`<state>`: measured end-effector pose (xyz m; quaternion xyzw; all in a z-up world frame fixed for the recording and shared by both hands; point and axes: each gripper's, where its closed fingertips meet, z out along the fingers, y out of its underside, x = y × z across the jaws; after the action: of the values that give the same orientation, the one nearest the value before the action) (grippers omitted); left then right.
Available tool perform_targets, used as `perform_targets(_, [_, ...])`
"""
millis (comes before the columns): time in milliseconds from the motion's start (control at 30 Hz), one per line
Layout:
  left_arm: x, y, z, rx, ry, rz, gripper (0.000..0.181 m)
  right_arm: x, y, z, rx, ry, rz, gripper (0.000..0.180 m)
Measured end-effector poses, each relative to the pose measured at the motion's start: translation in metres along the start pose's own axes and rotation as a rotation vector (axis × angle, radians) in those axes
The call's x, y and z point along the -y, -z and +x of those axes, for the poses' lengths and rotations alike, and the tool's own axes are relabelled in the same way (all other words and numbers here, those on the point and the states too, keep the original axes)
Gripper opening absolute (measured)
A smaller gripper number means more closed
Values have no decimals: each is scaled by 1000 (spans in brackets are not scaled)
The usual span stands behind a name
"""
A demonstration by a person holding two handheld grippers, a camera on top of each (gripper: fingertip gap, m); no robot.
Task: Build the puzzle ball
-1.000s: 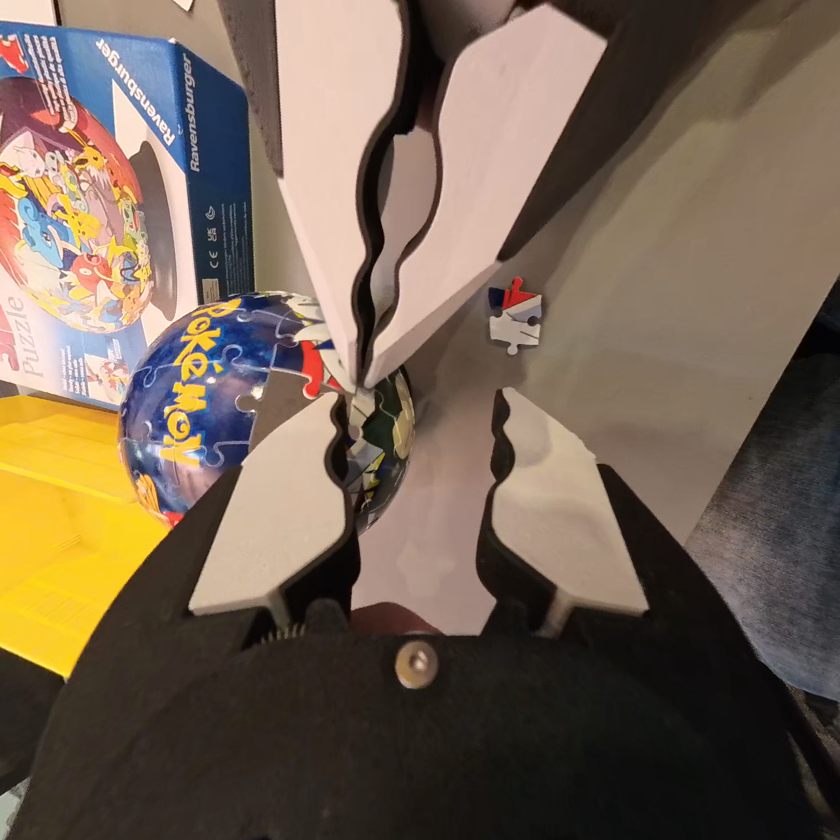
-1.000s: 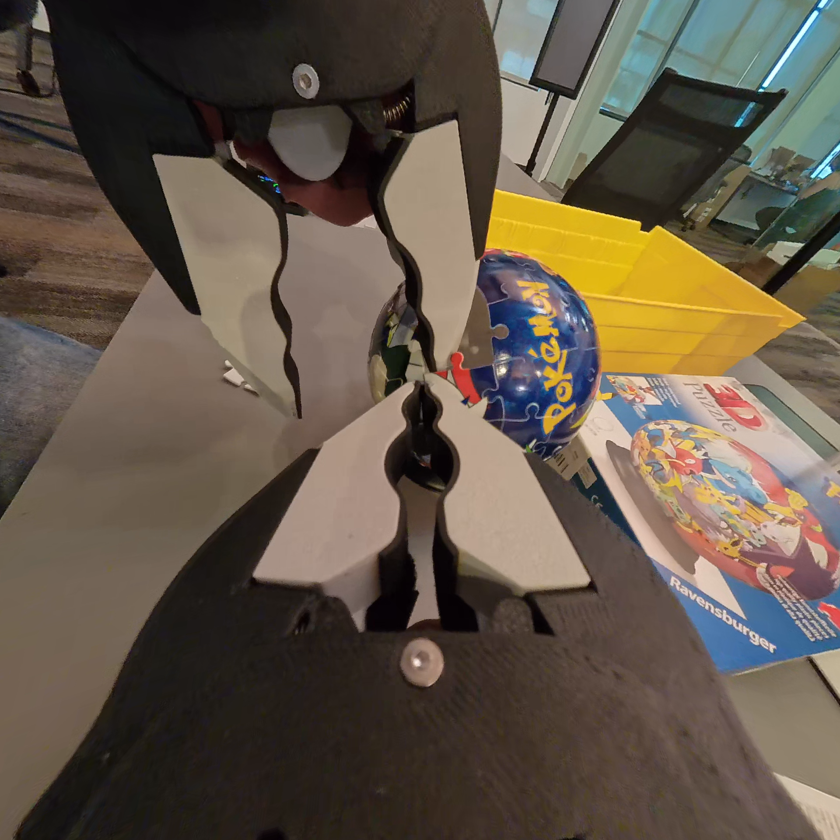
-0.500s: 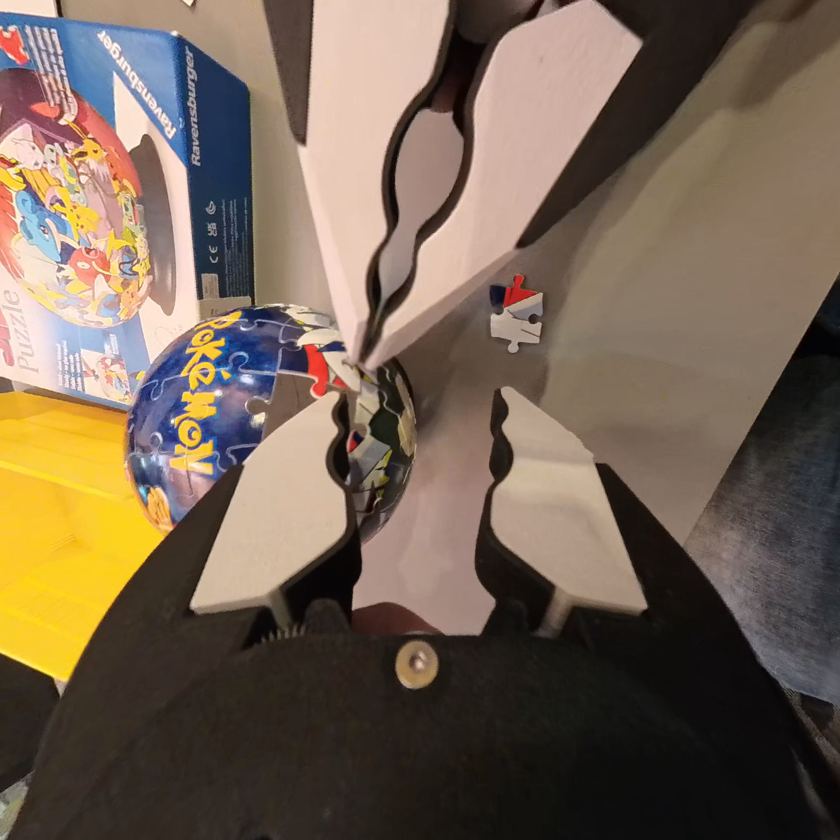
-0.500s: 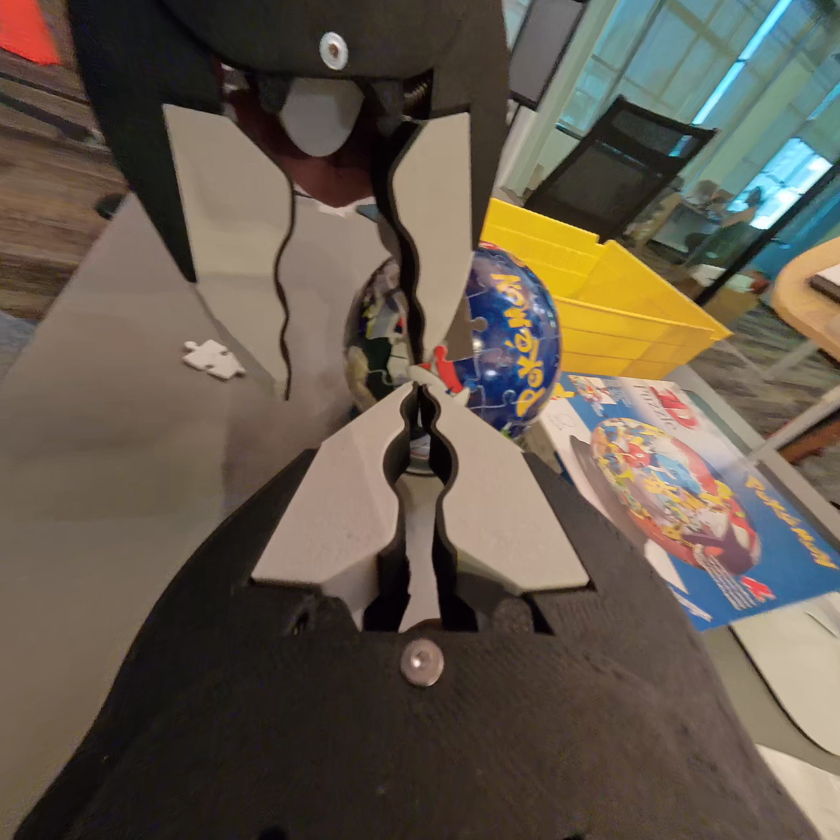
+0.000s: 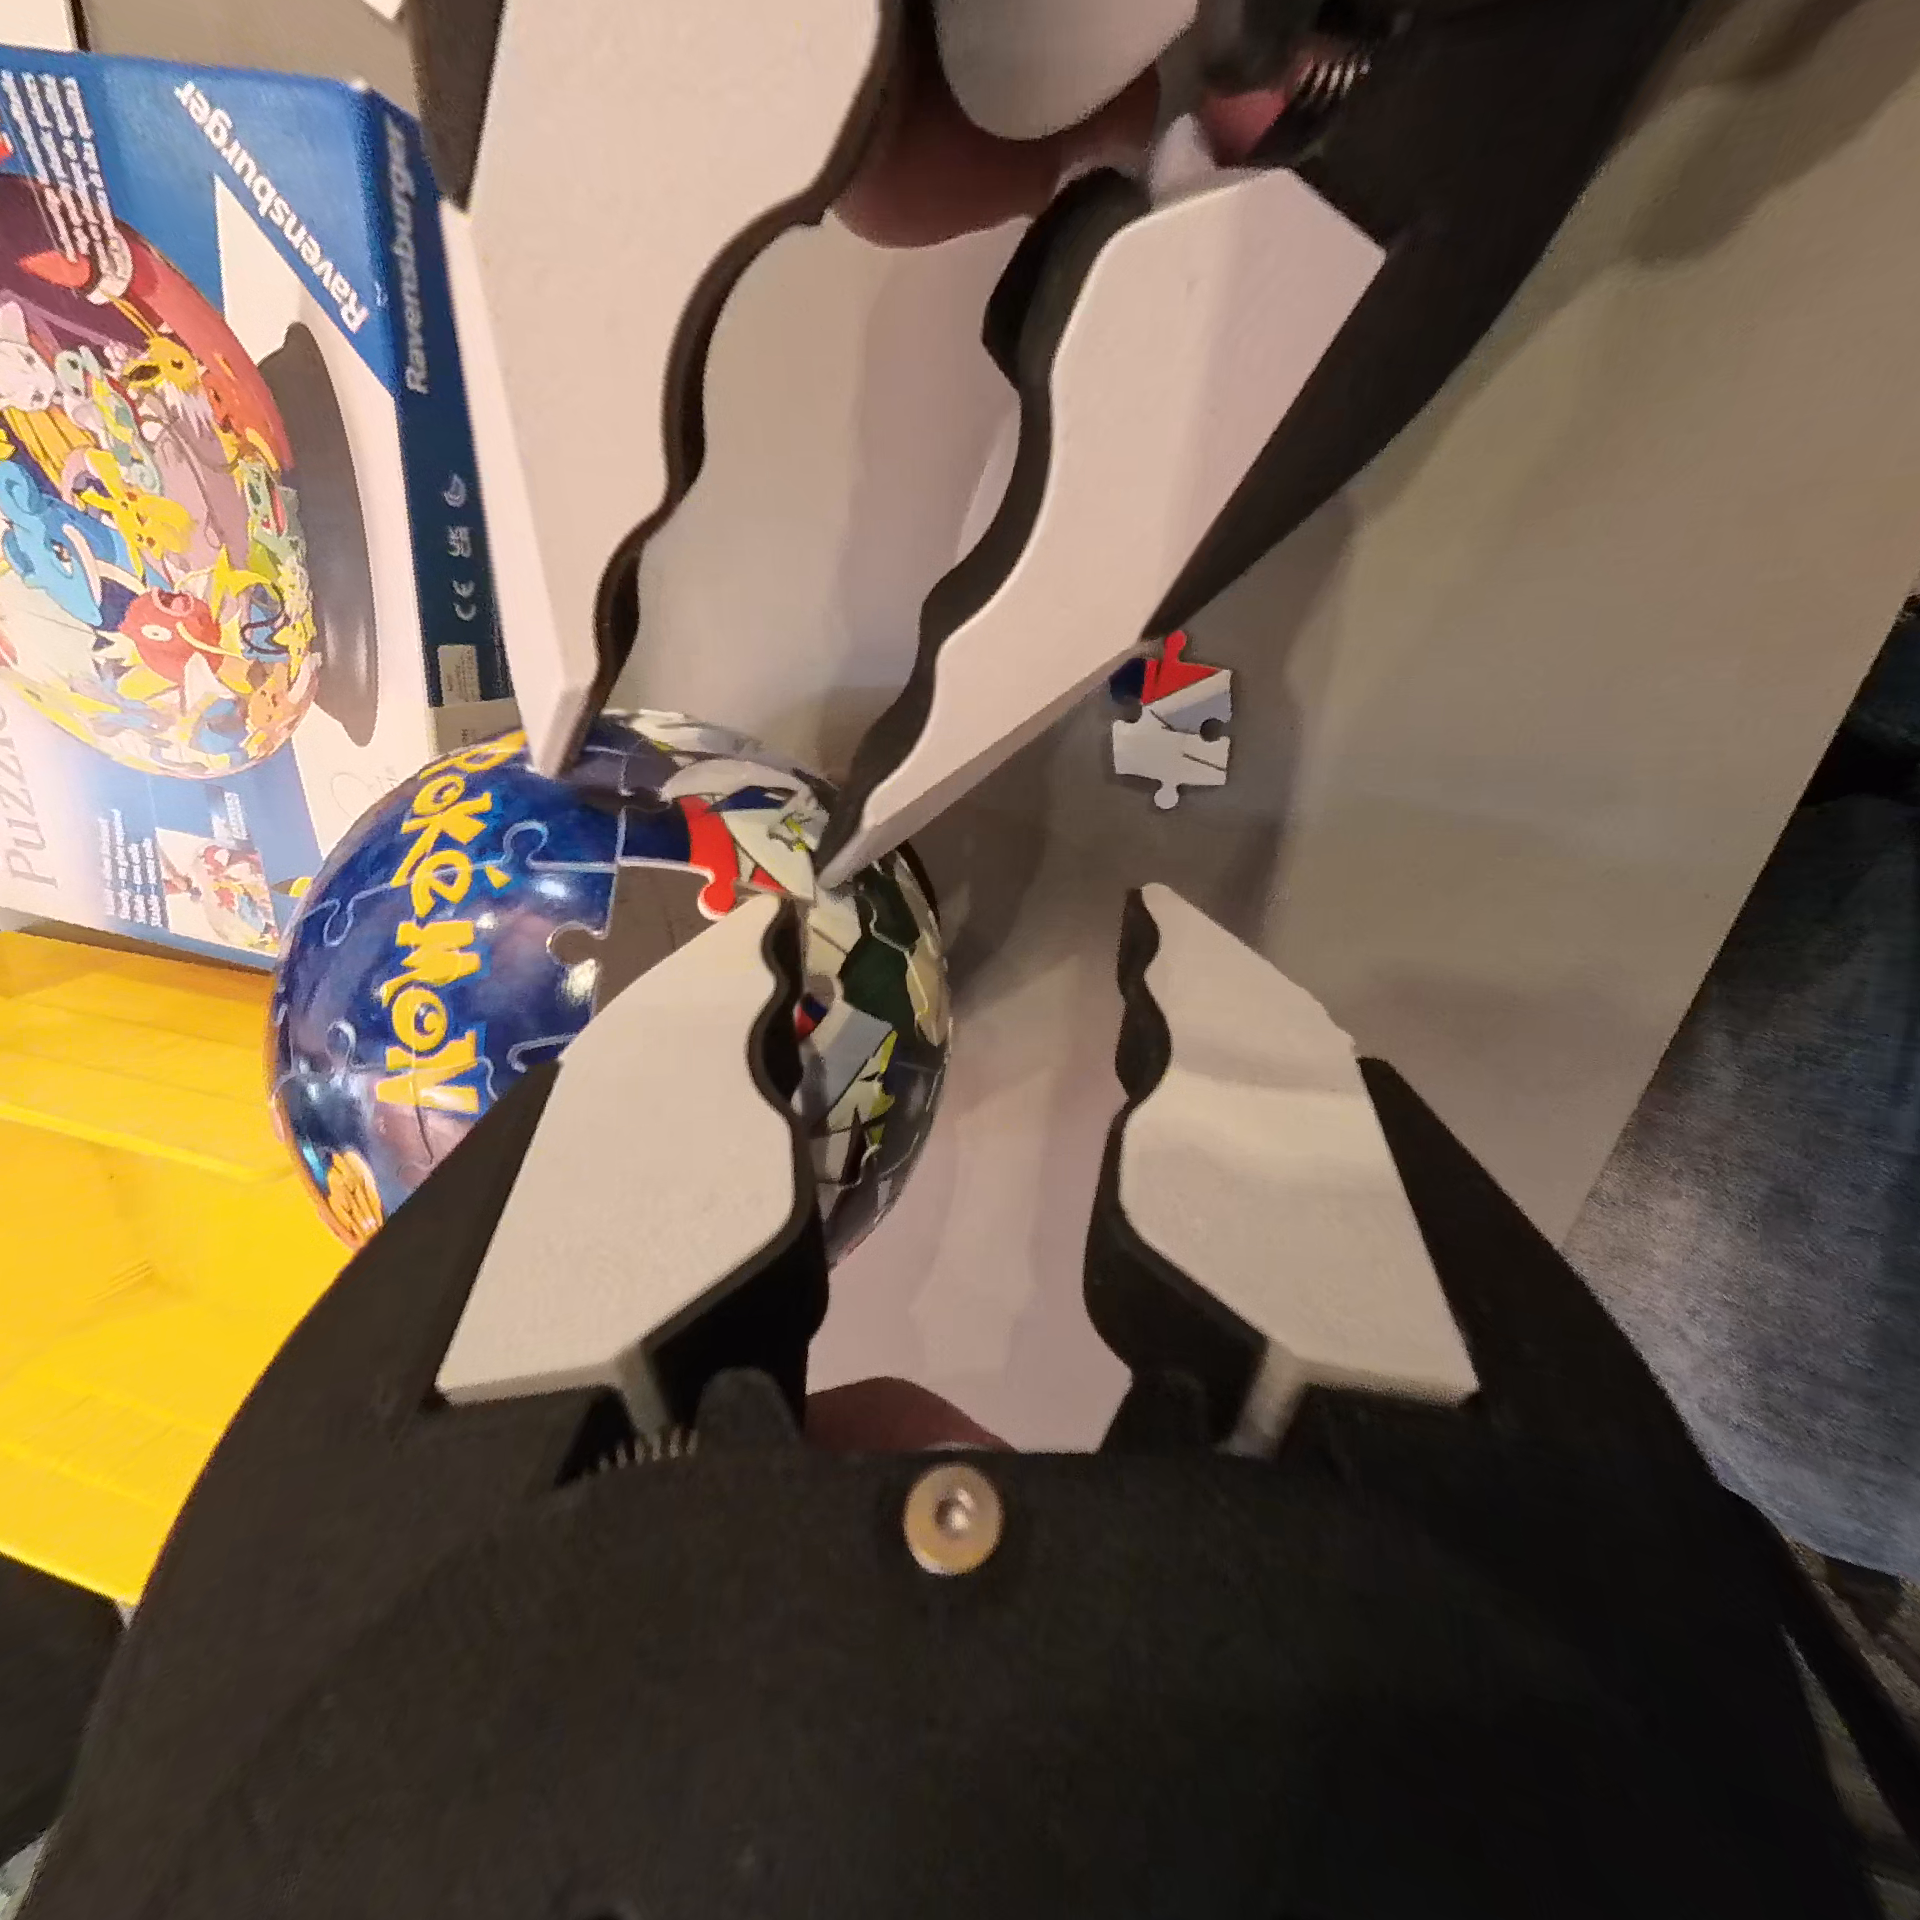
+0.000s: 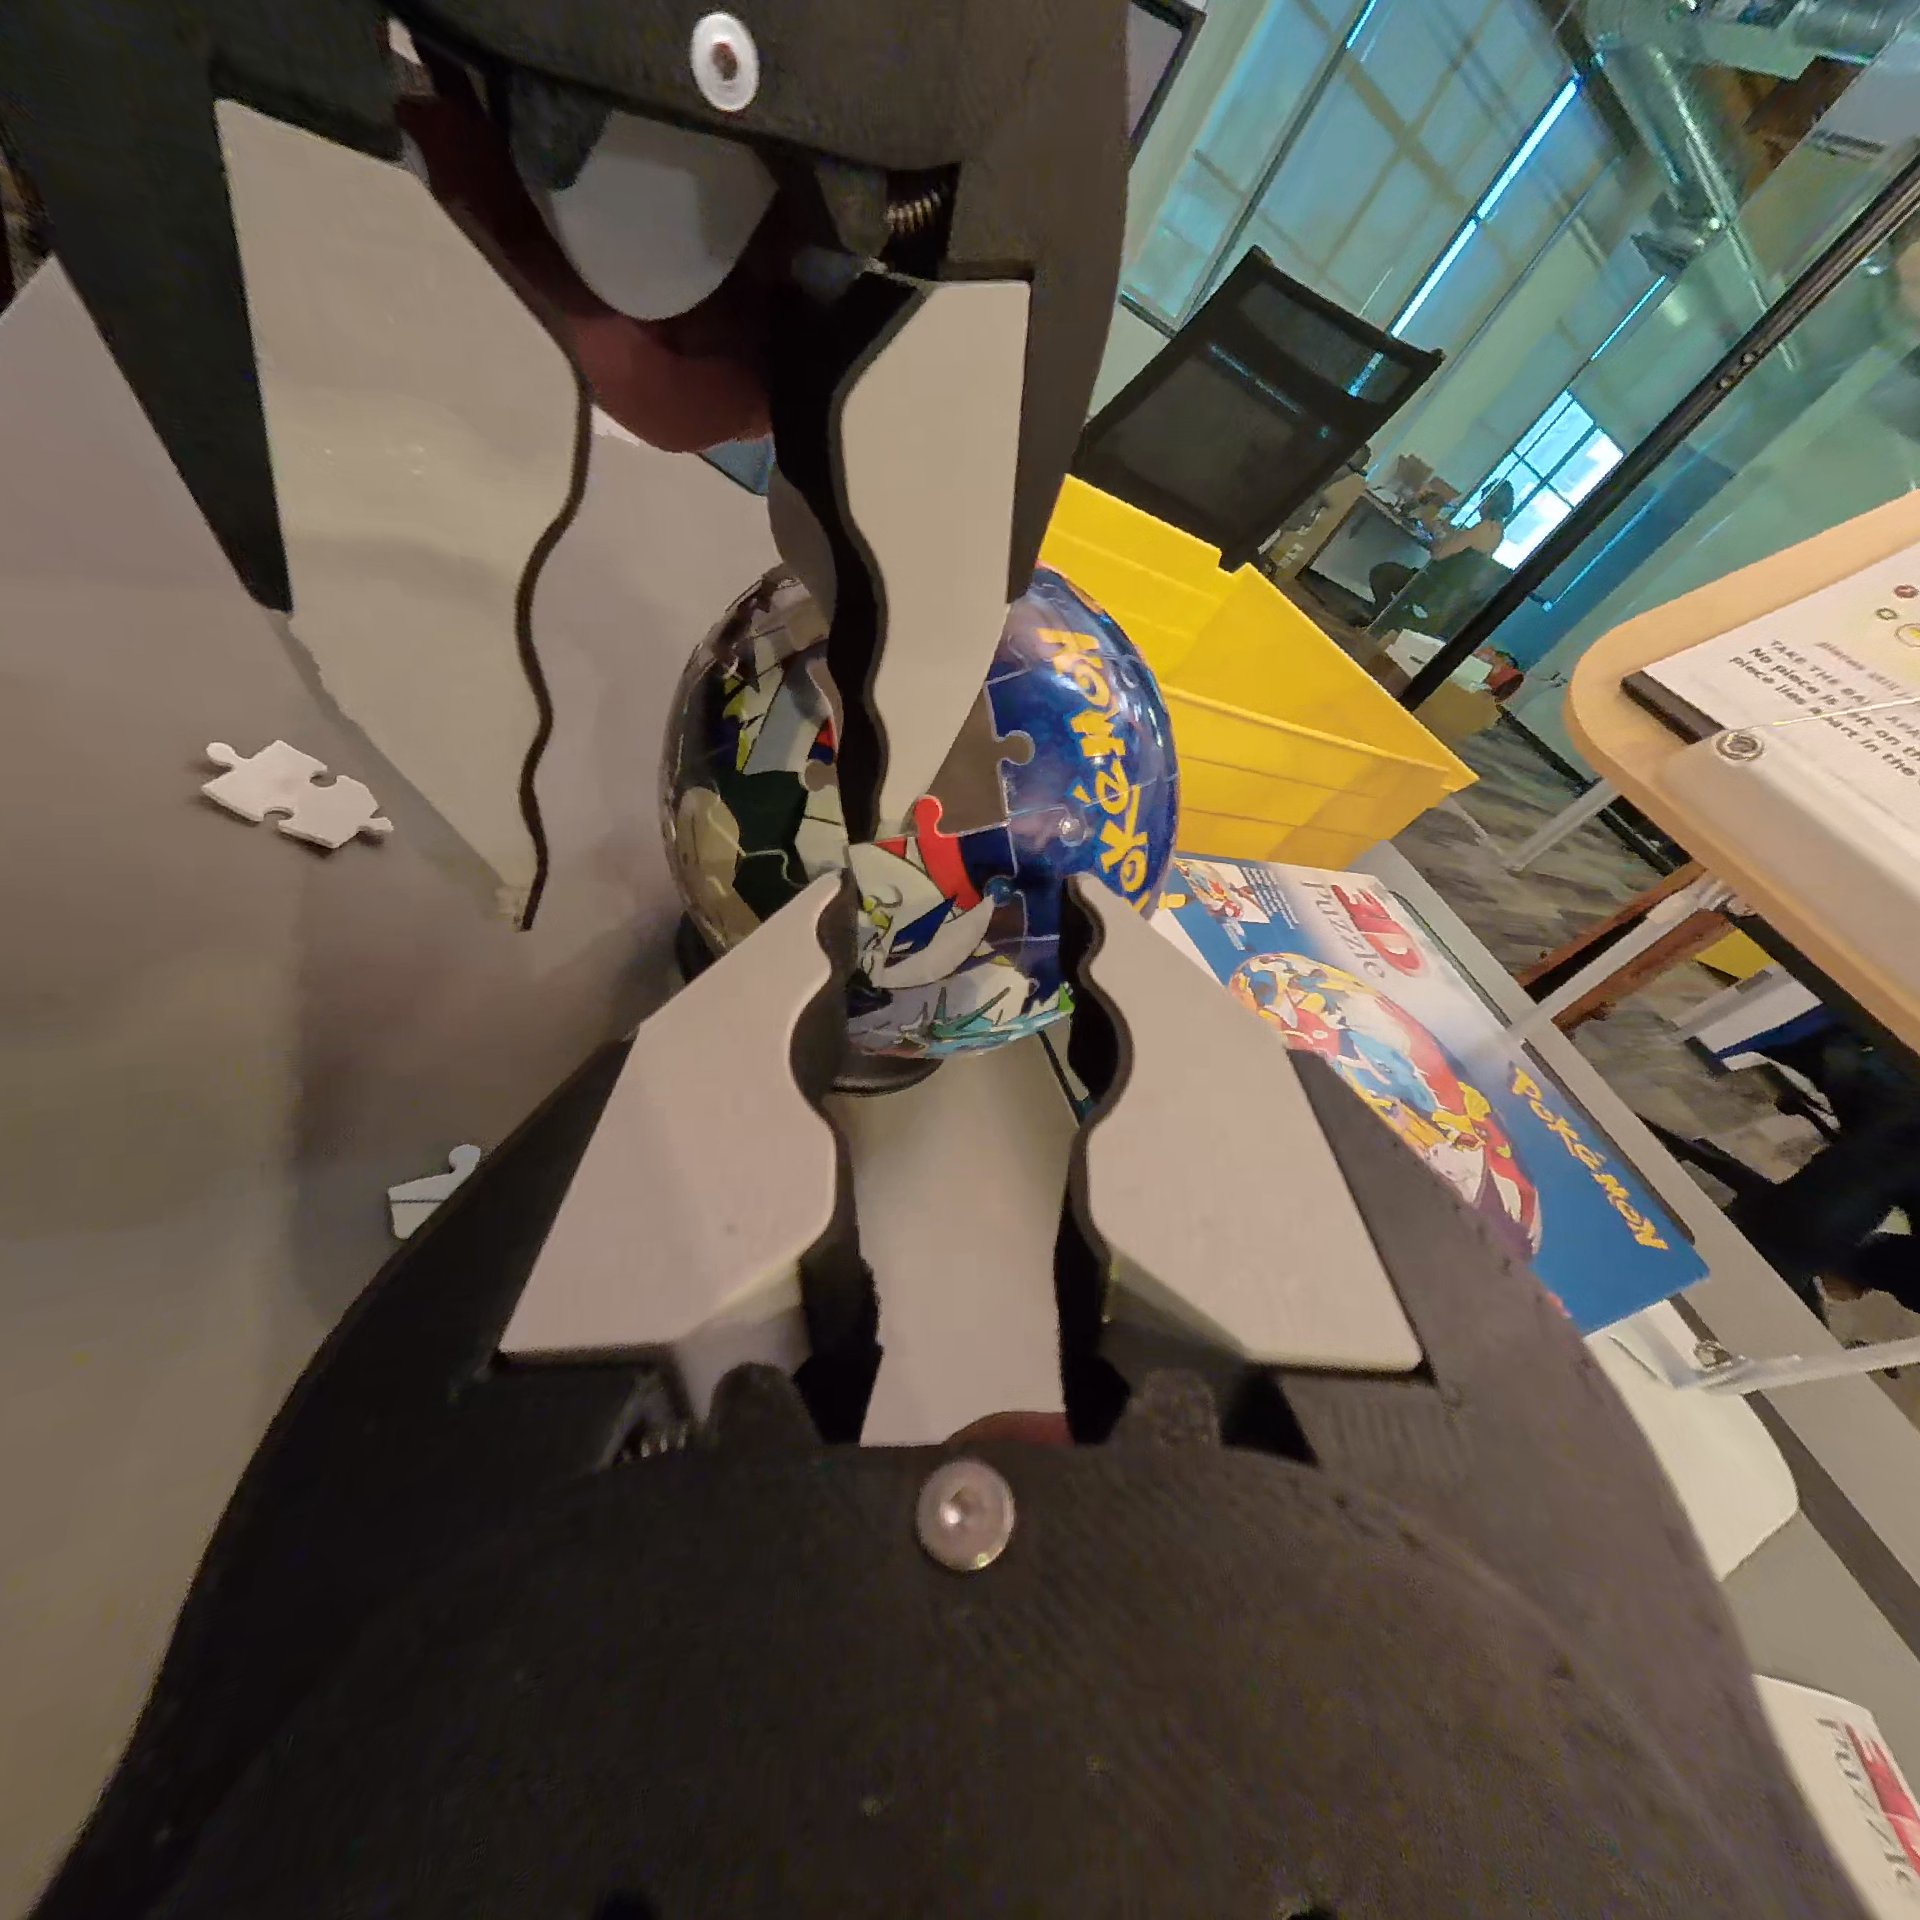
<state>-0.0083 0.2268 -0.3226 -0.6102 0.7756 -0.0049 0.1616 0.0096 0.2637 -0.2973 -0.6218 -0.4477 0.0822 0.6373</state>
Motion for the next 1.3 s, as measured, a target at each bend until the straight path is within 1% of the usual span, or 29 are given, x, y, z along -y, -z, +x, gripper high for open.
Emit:
perform_targets(367, [4, 5, -3, 18, -16, -4, 61, -2, -1, 2, 27, -50, -2, 32])
perform_targets(567, [-3, 5, -4, 32, -39, -56, 62, -3, 0, 2, 39, -59, -7, 30])
perform_targets(800, [-4, 7, -1, 28, -72, -78, 61, -3, -1, 2, 44, -75, -7, 31])
perform_targets(1167, [-2, 6, 0, 29, -63, -50, 61, -3, -2, 4, 52, -105, -14, 30])
perform_targets(1300, [5, 15, -6, 72, -51, 3, 64, -3, -1, 3, 71, -122, -6, 30])
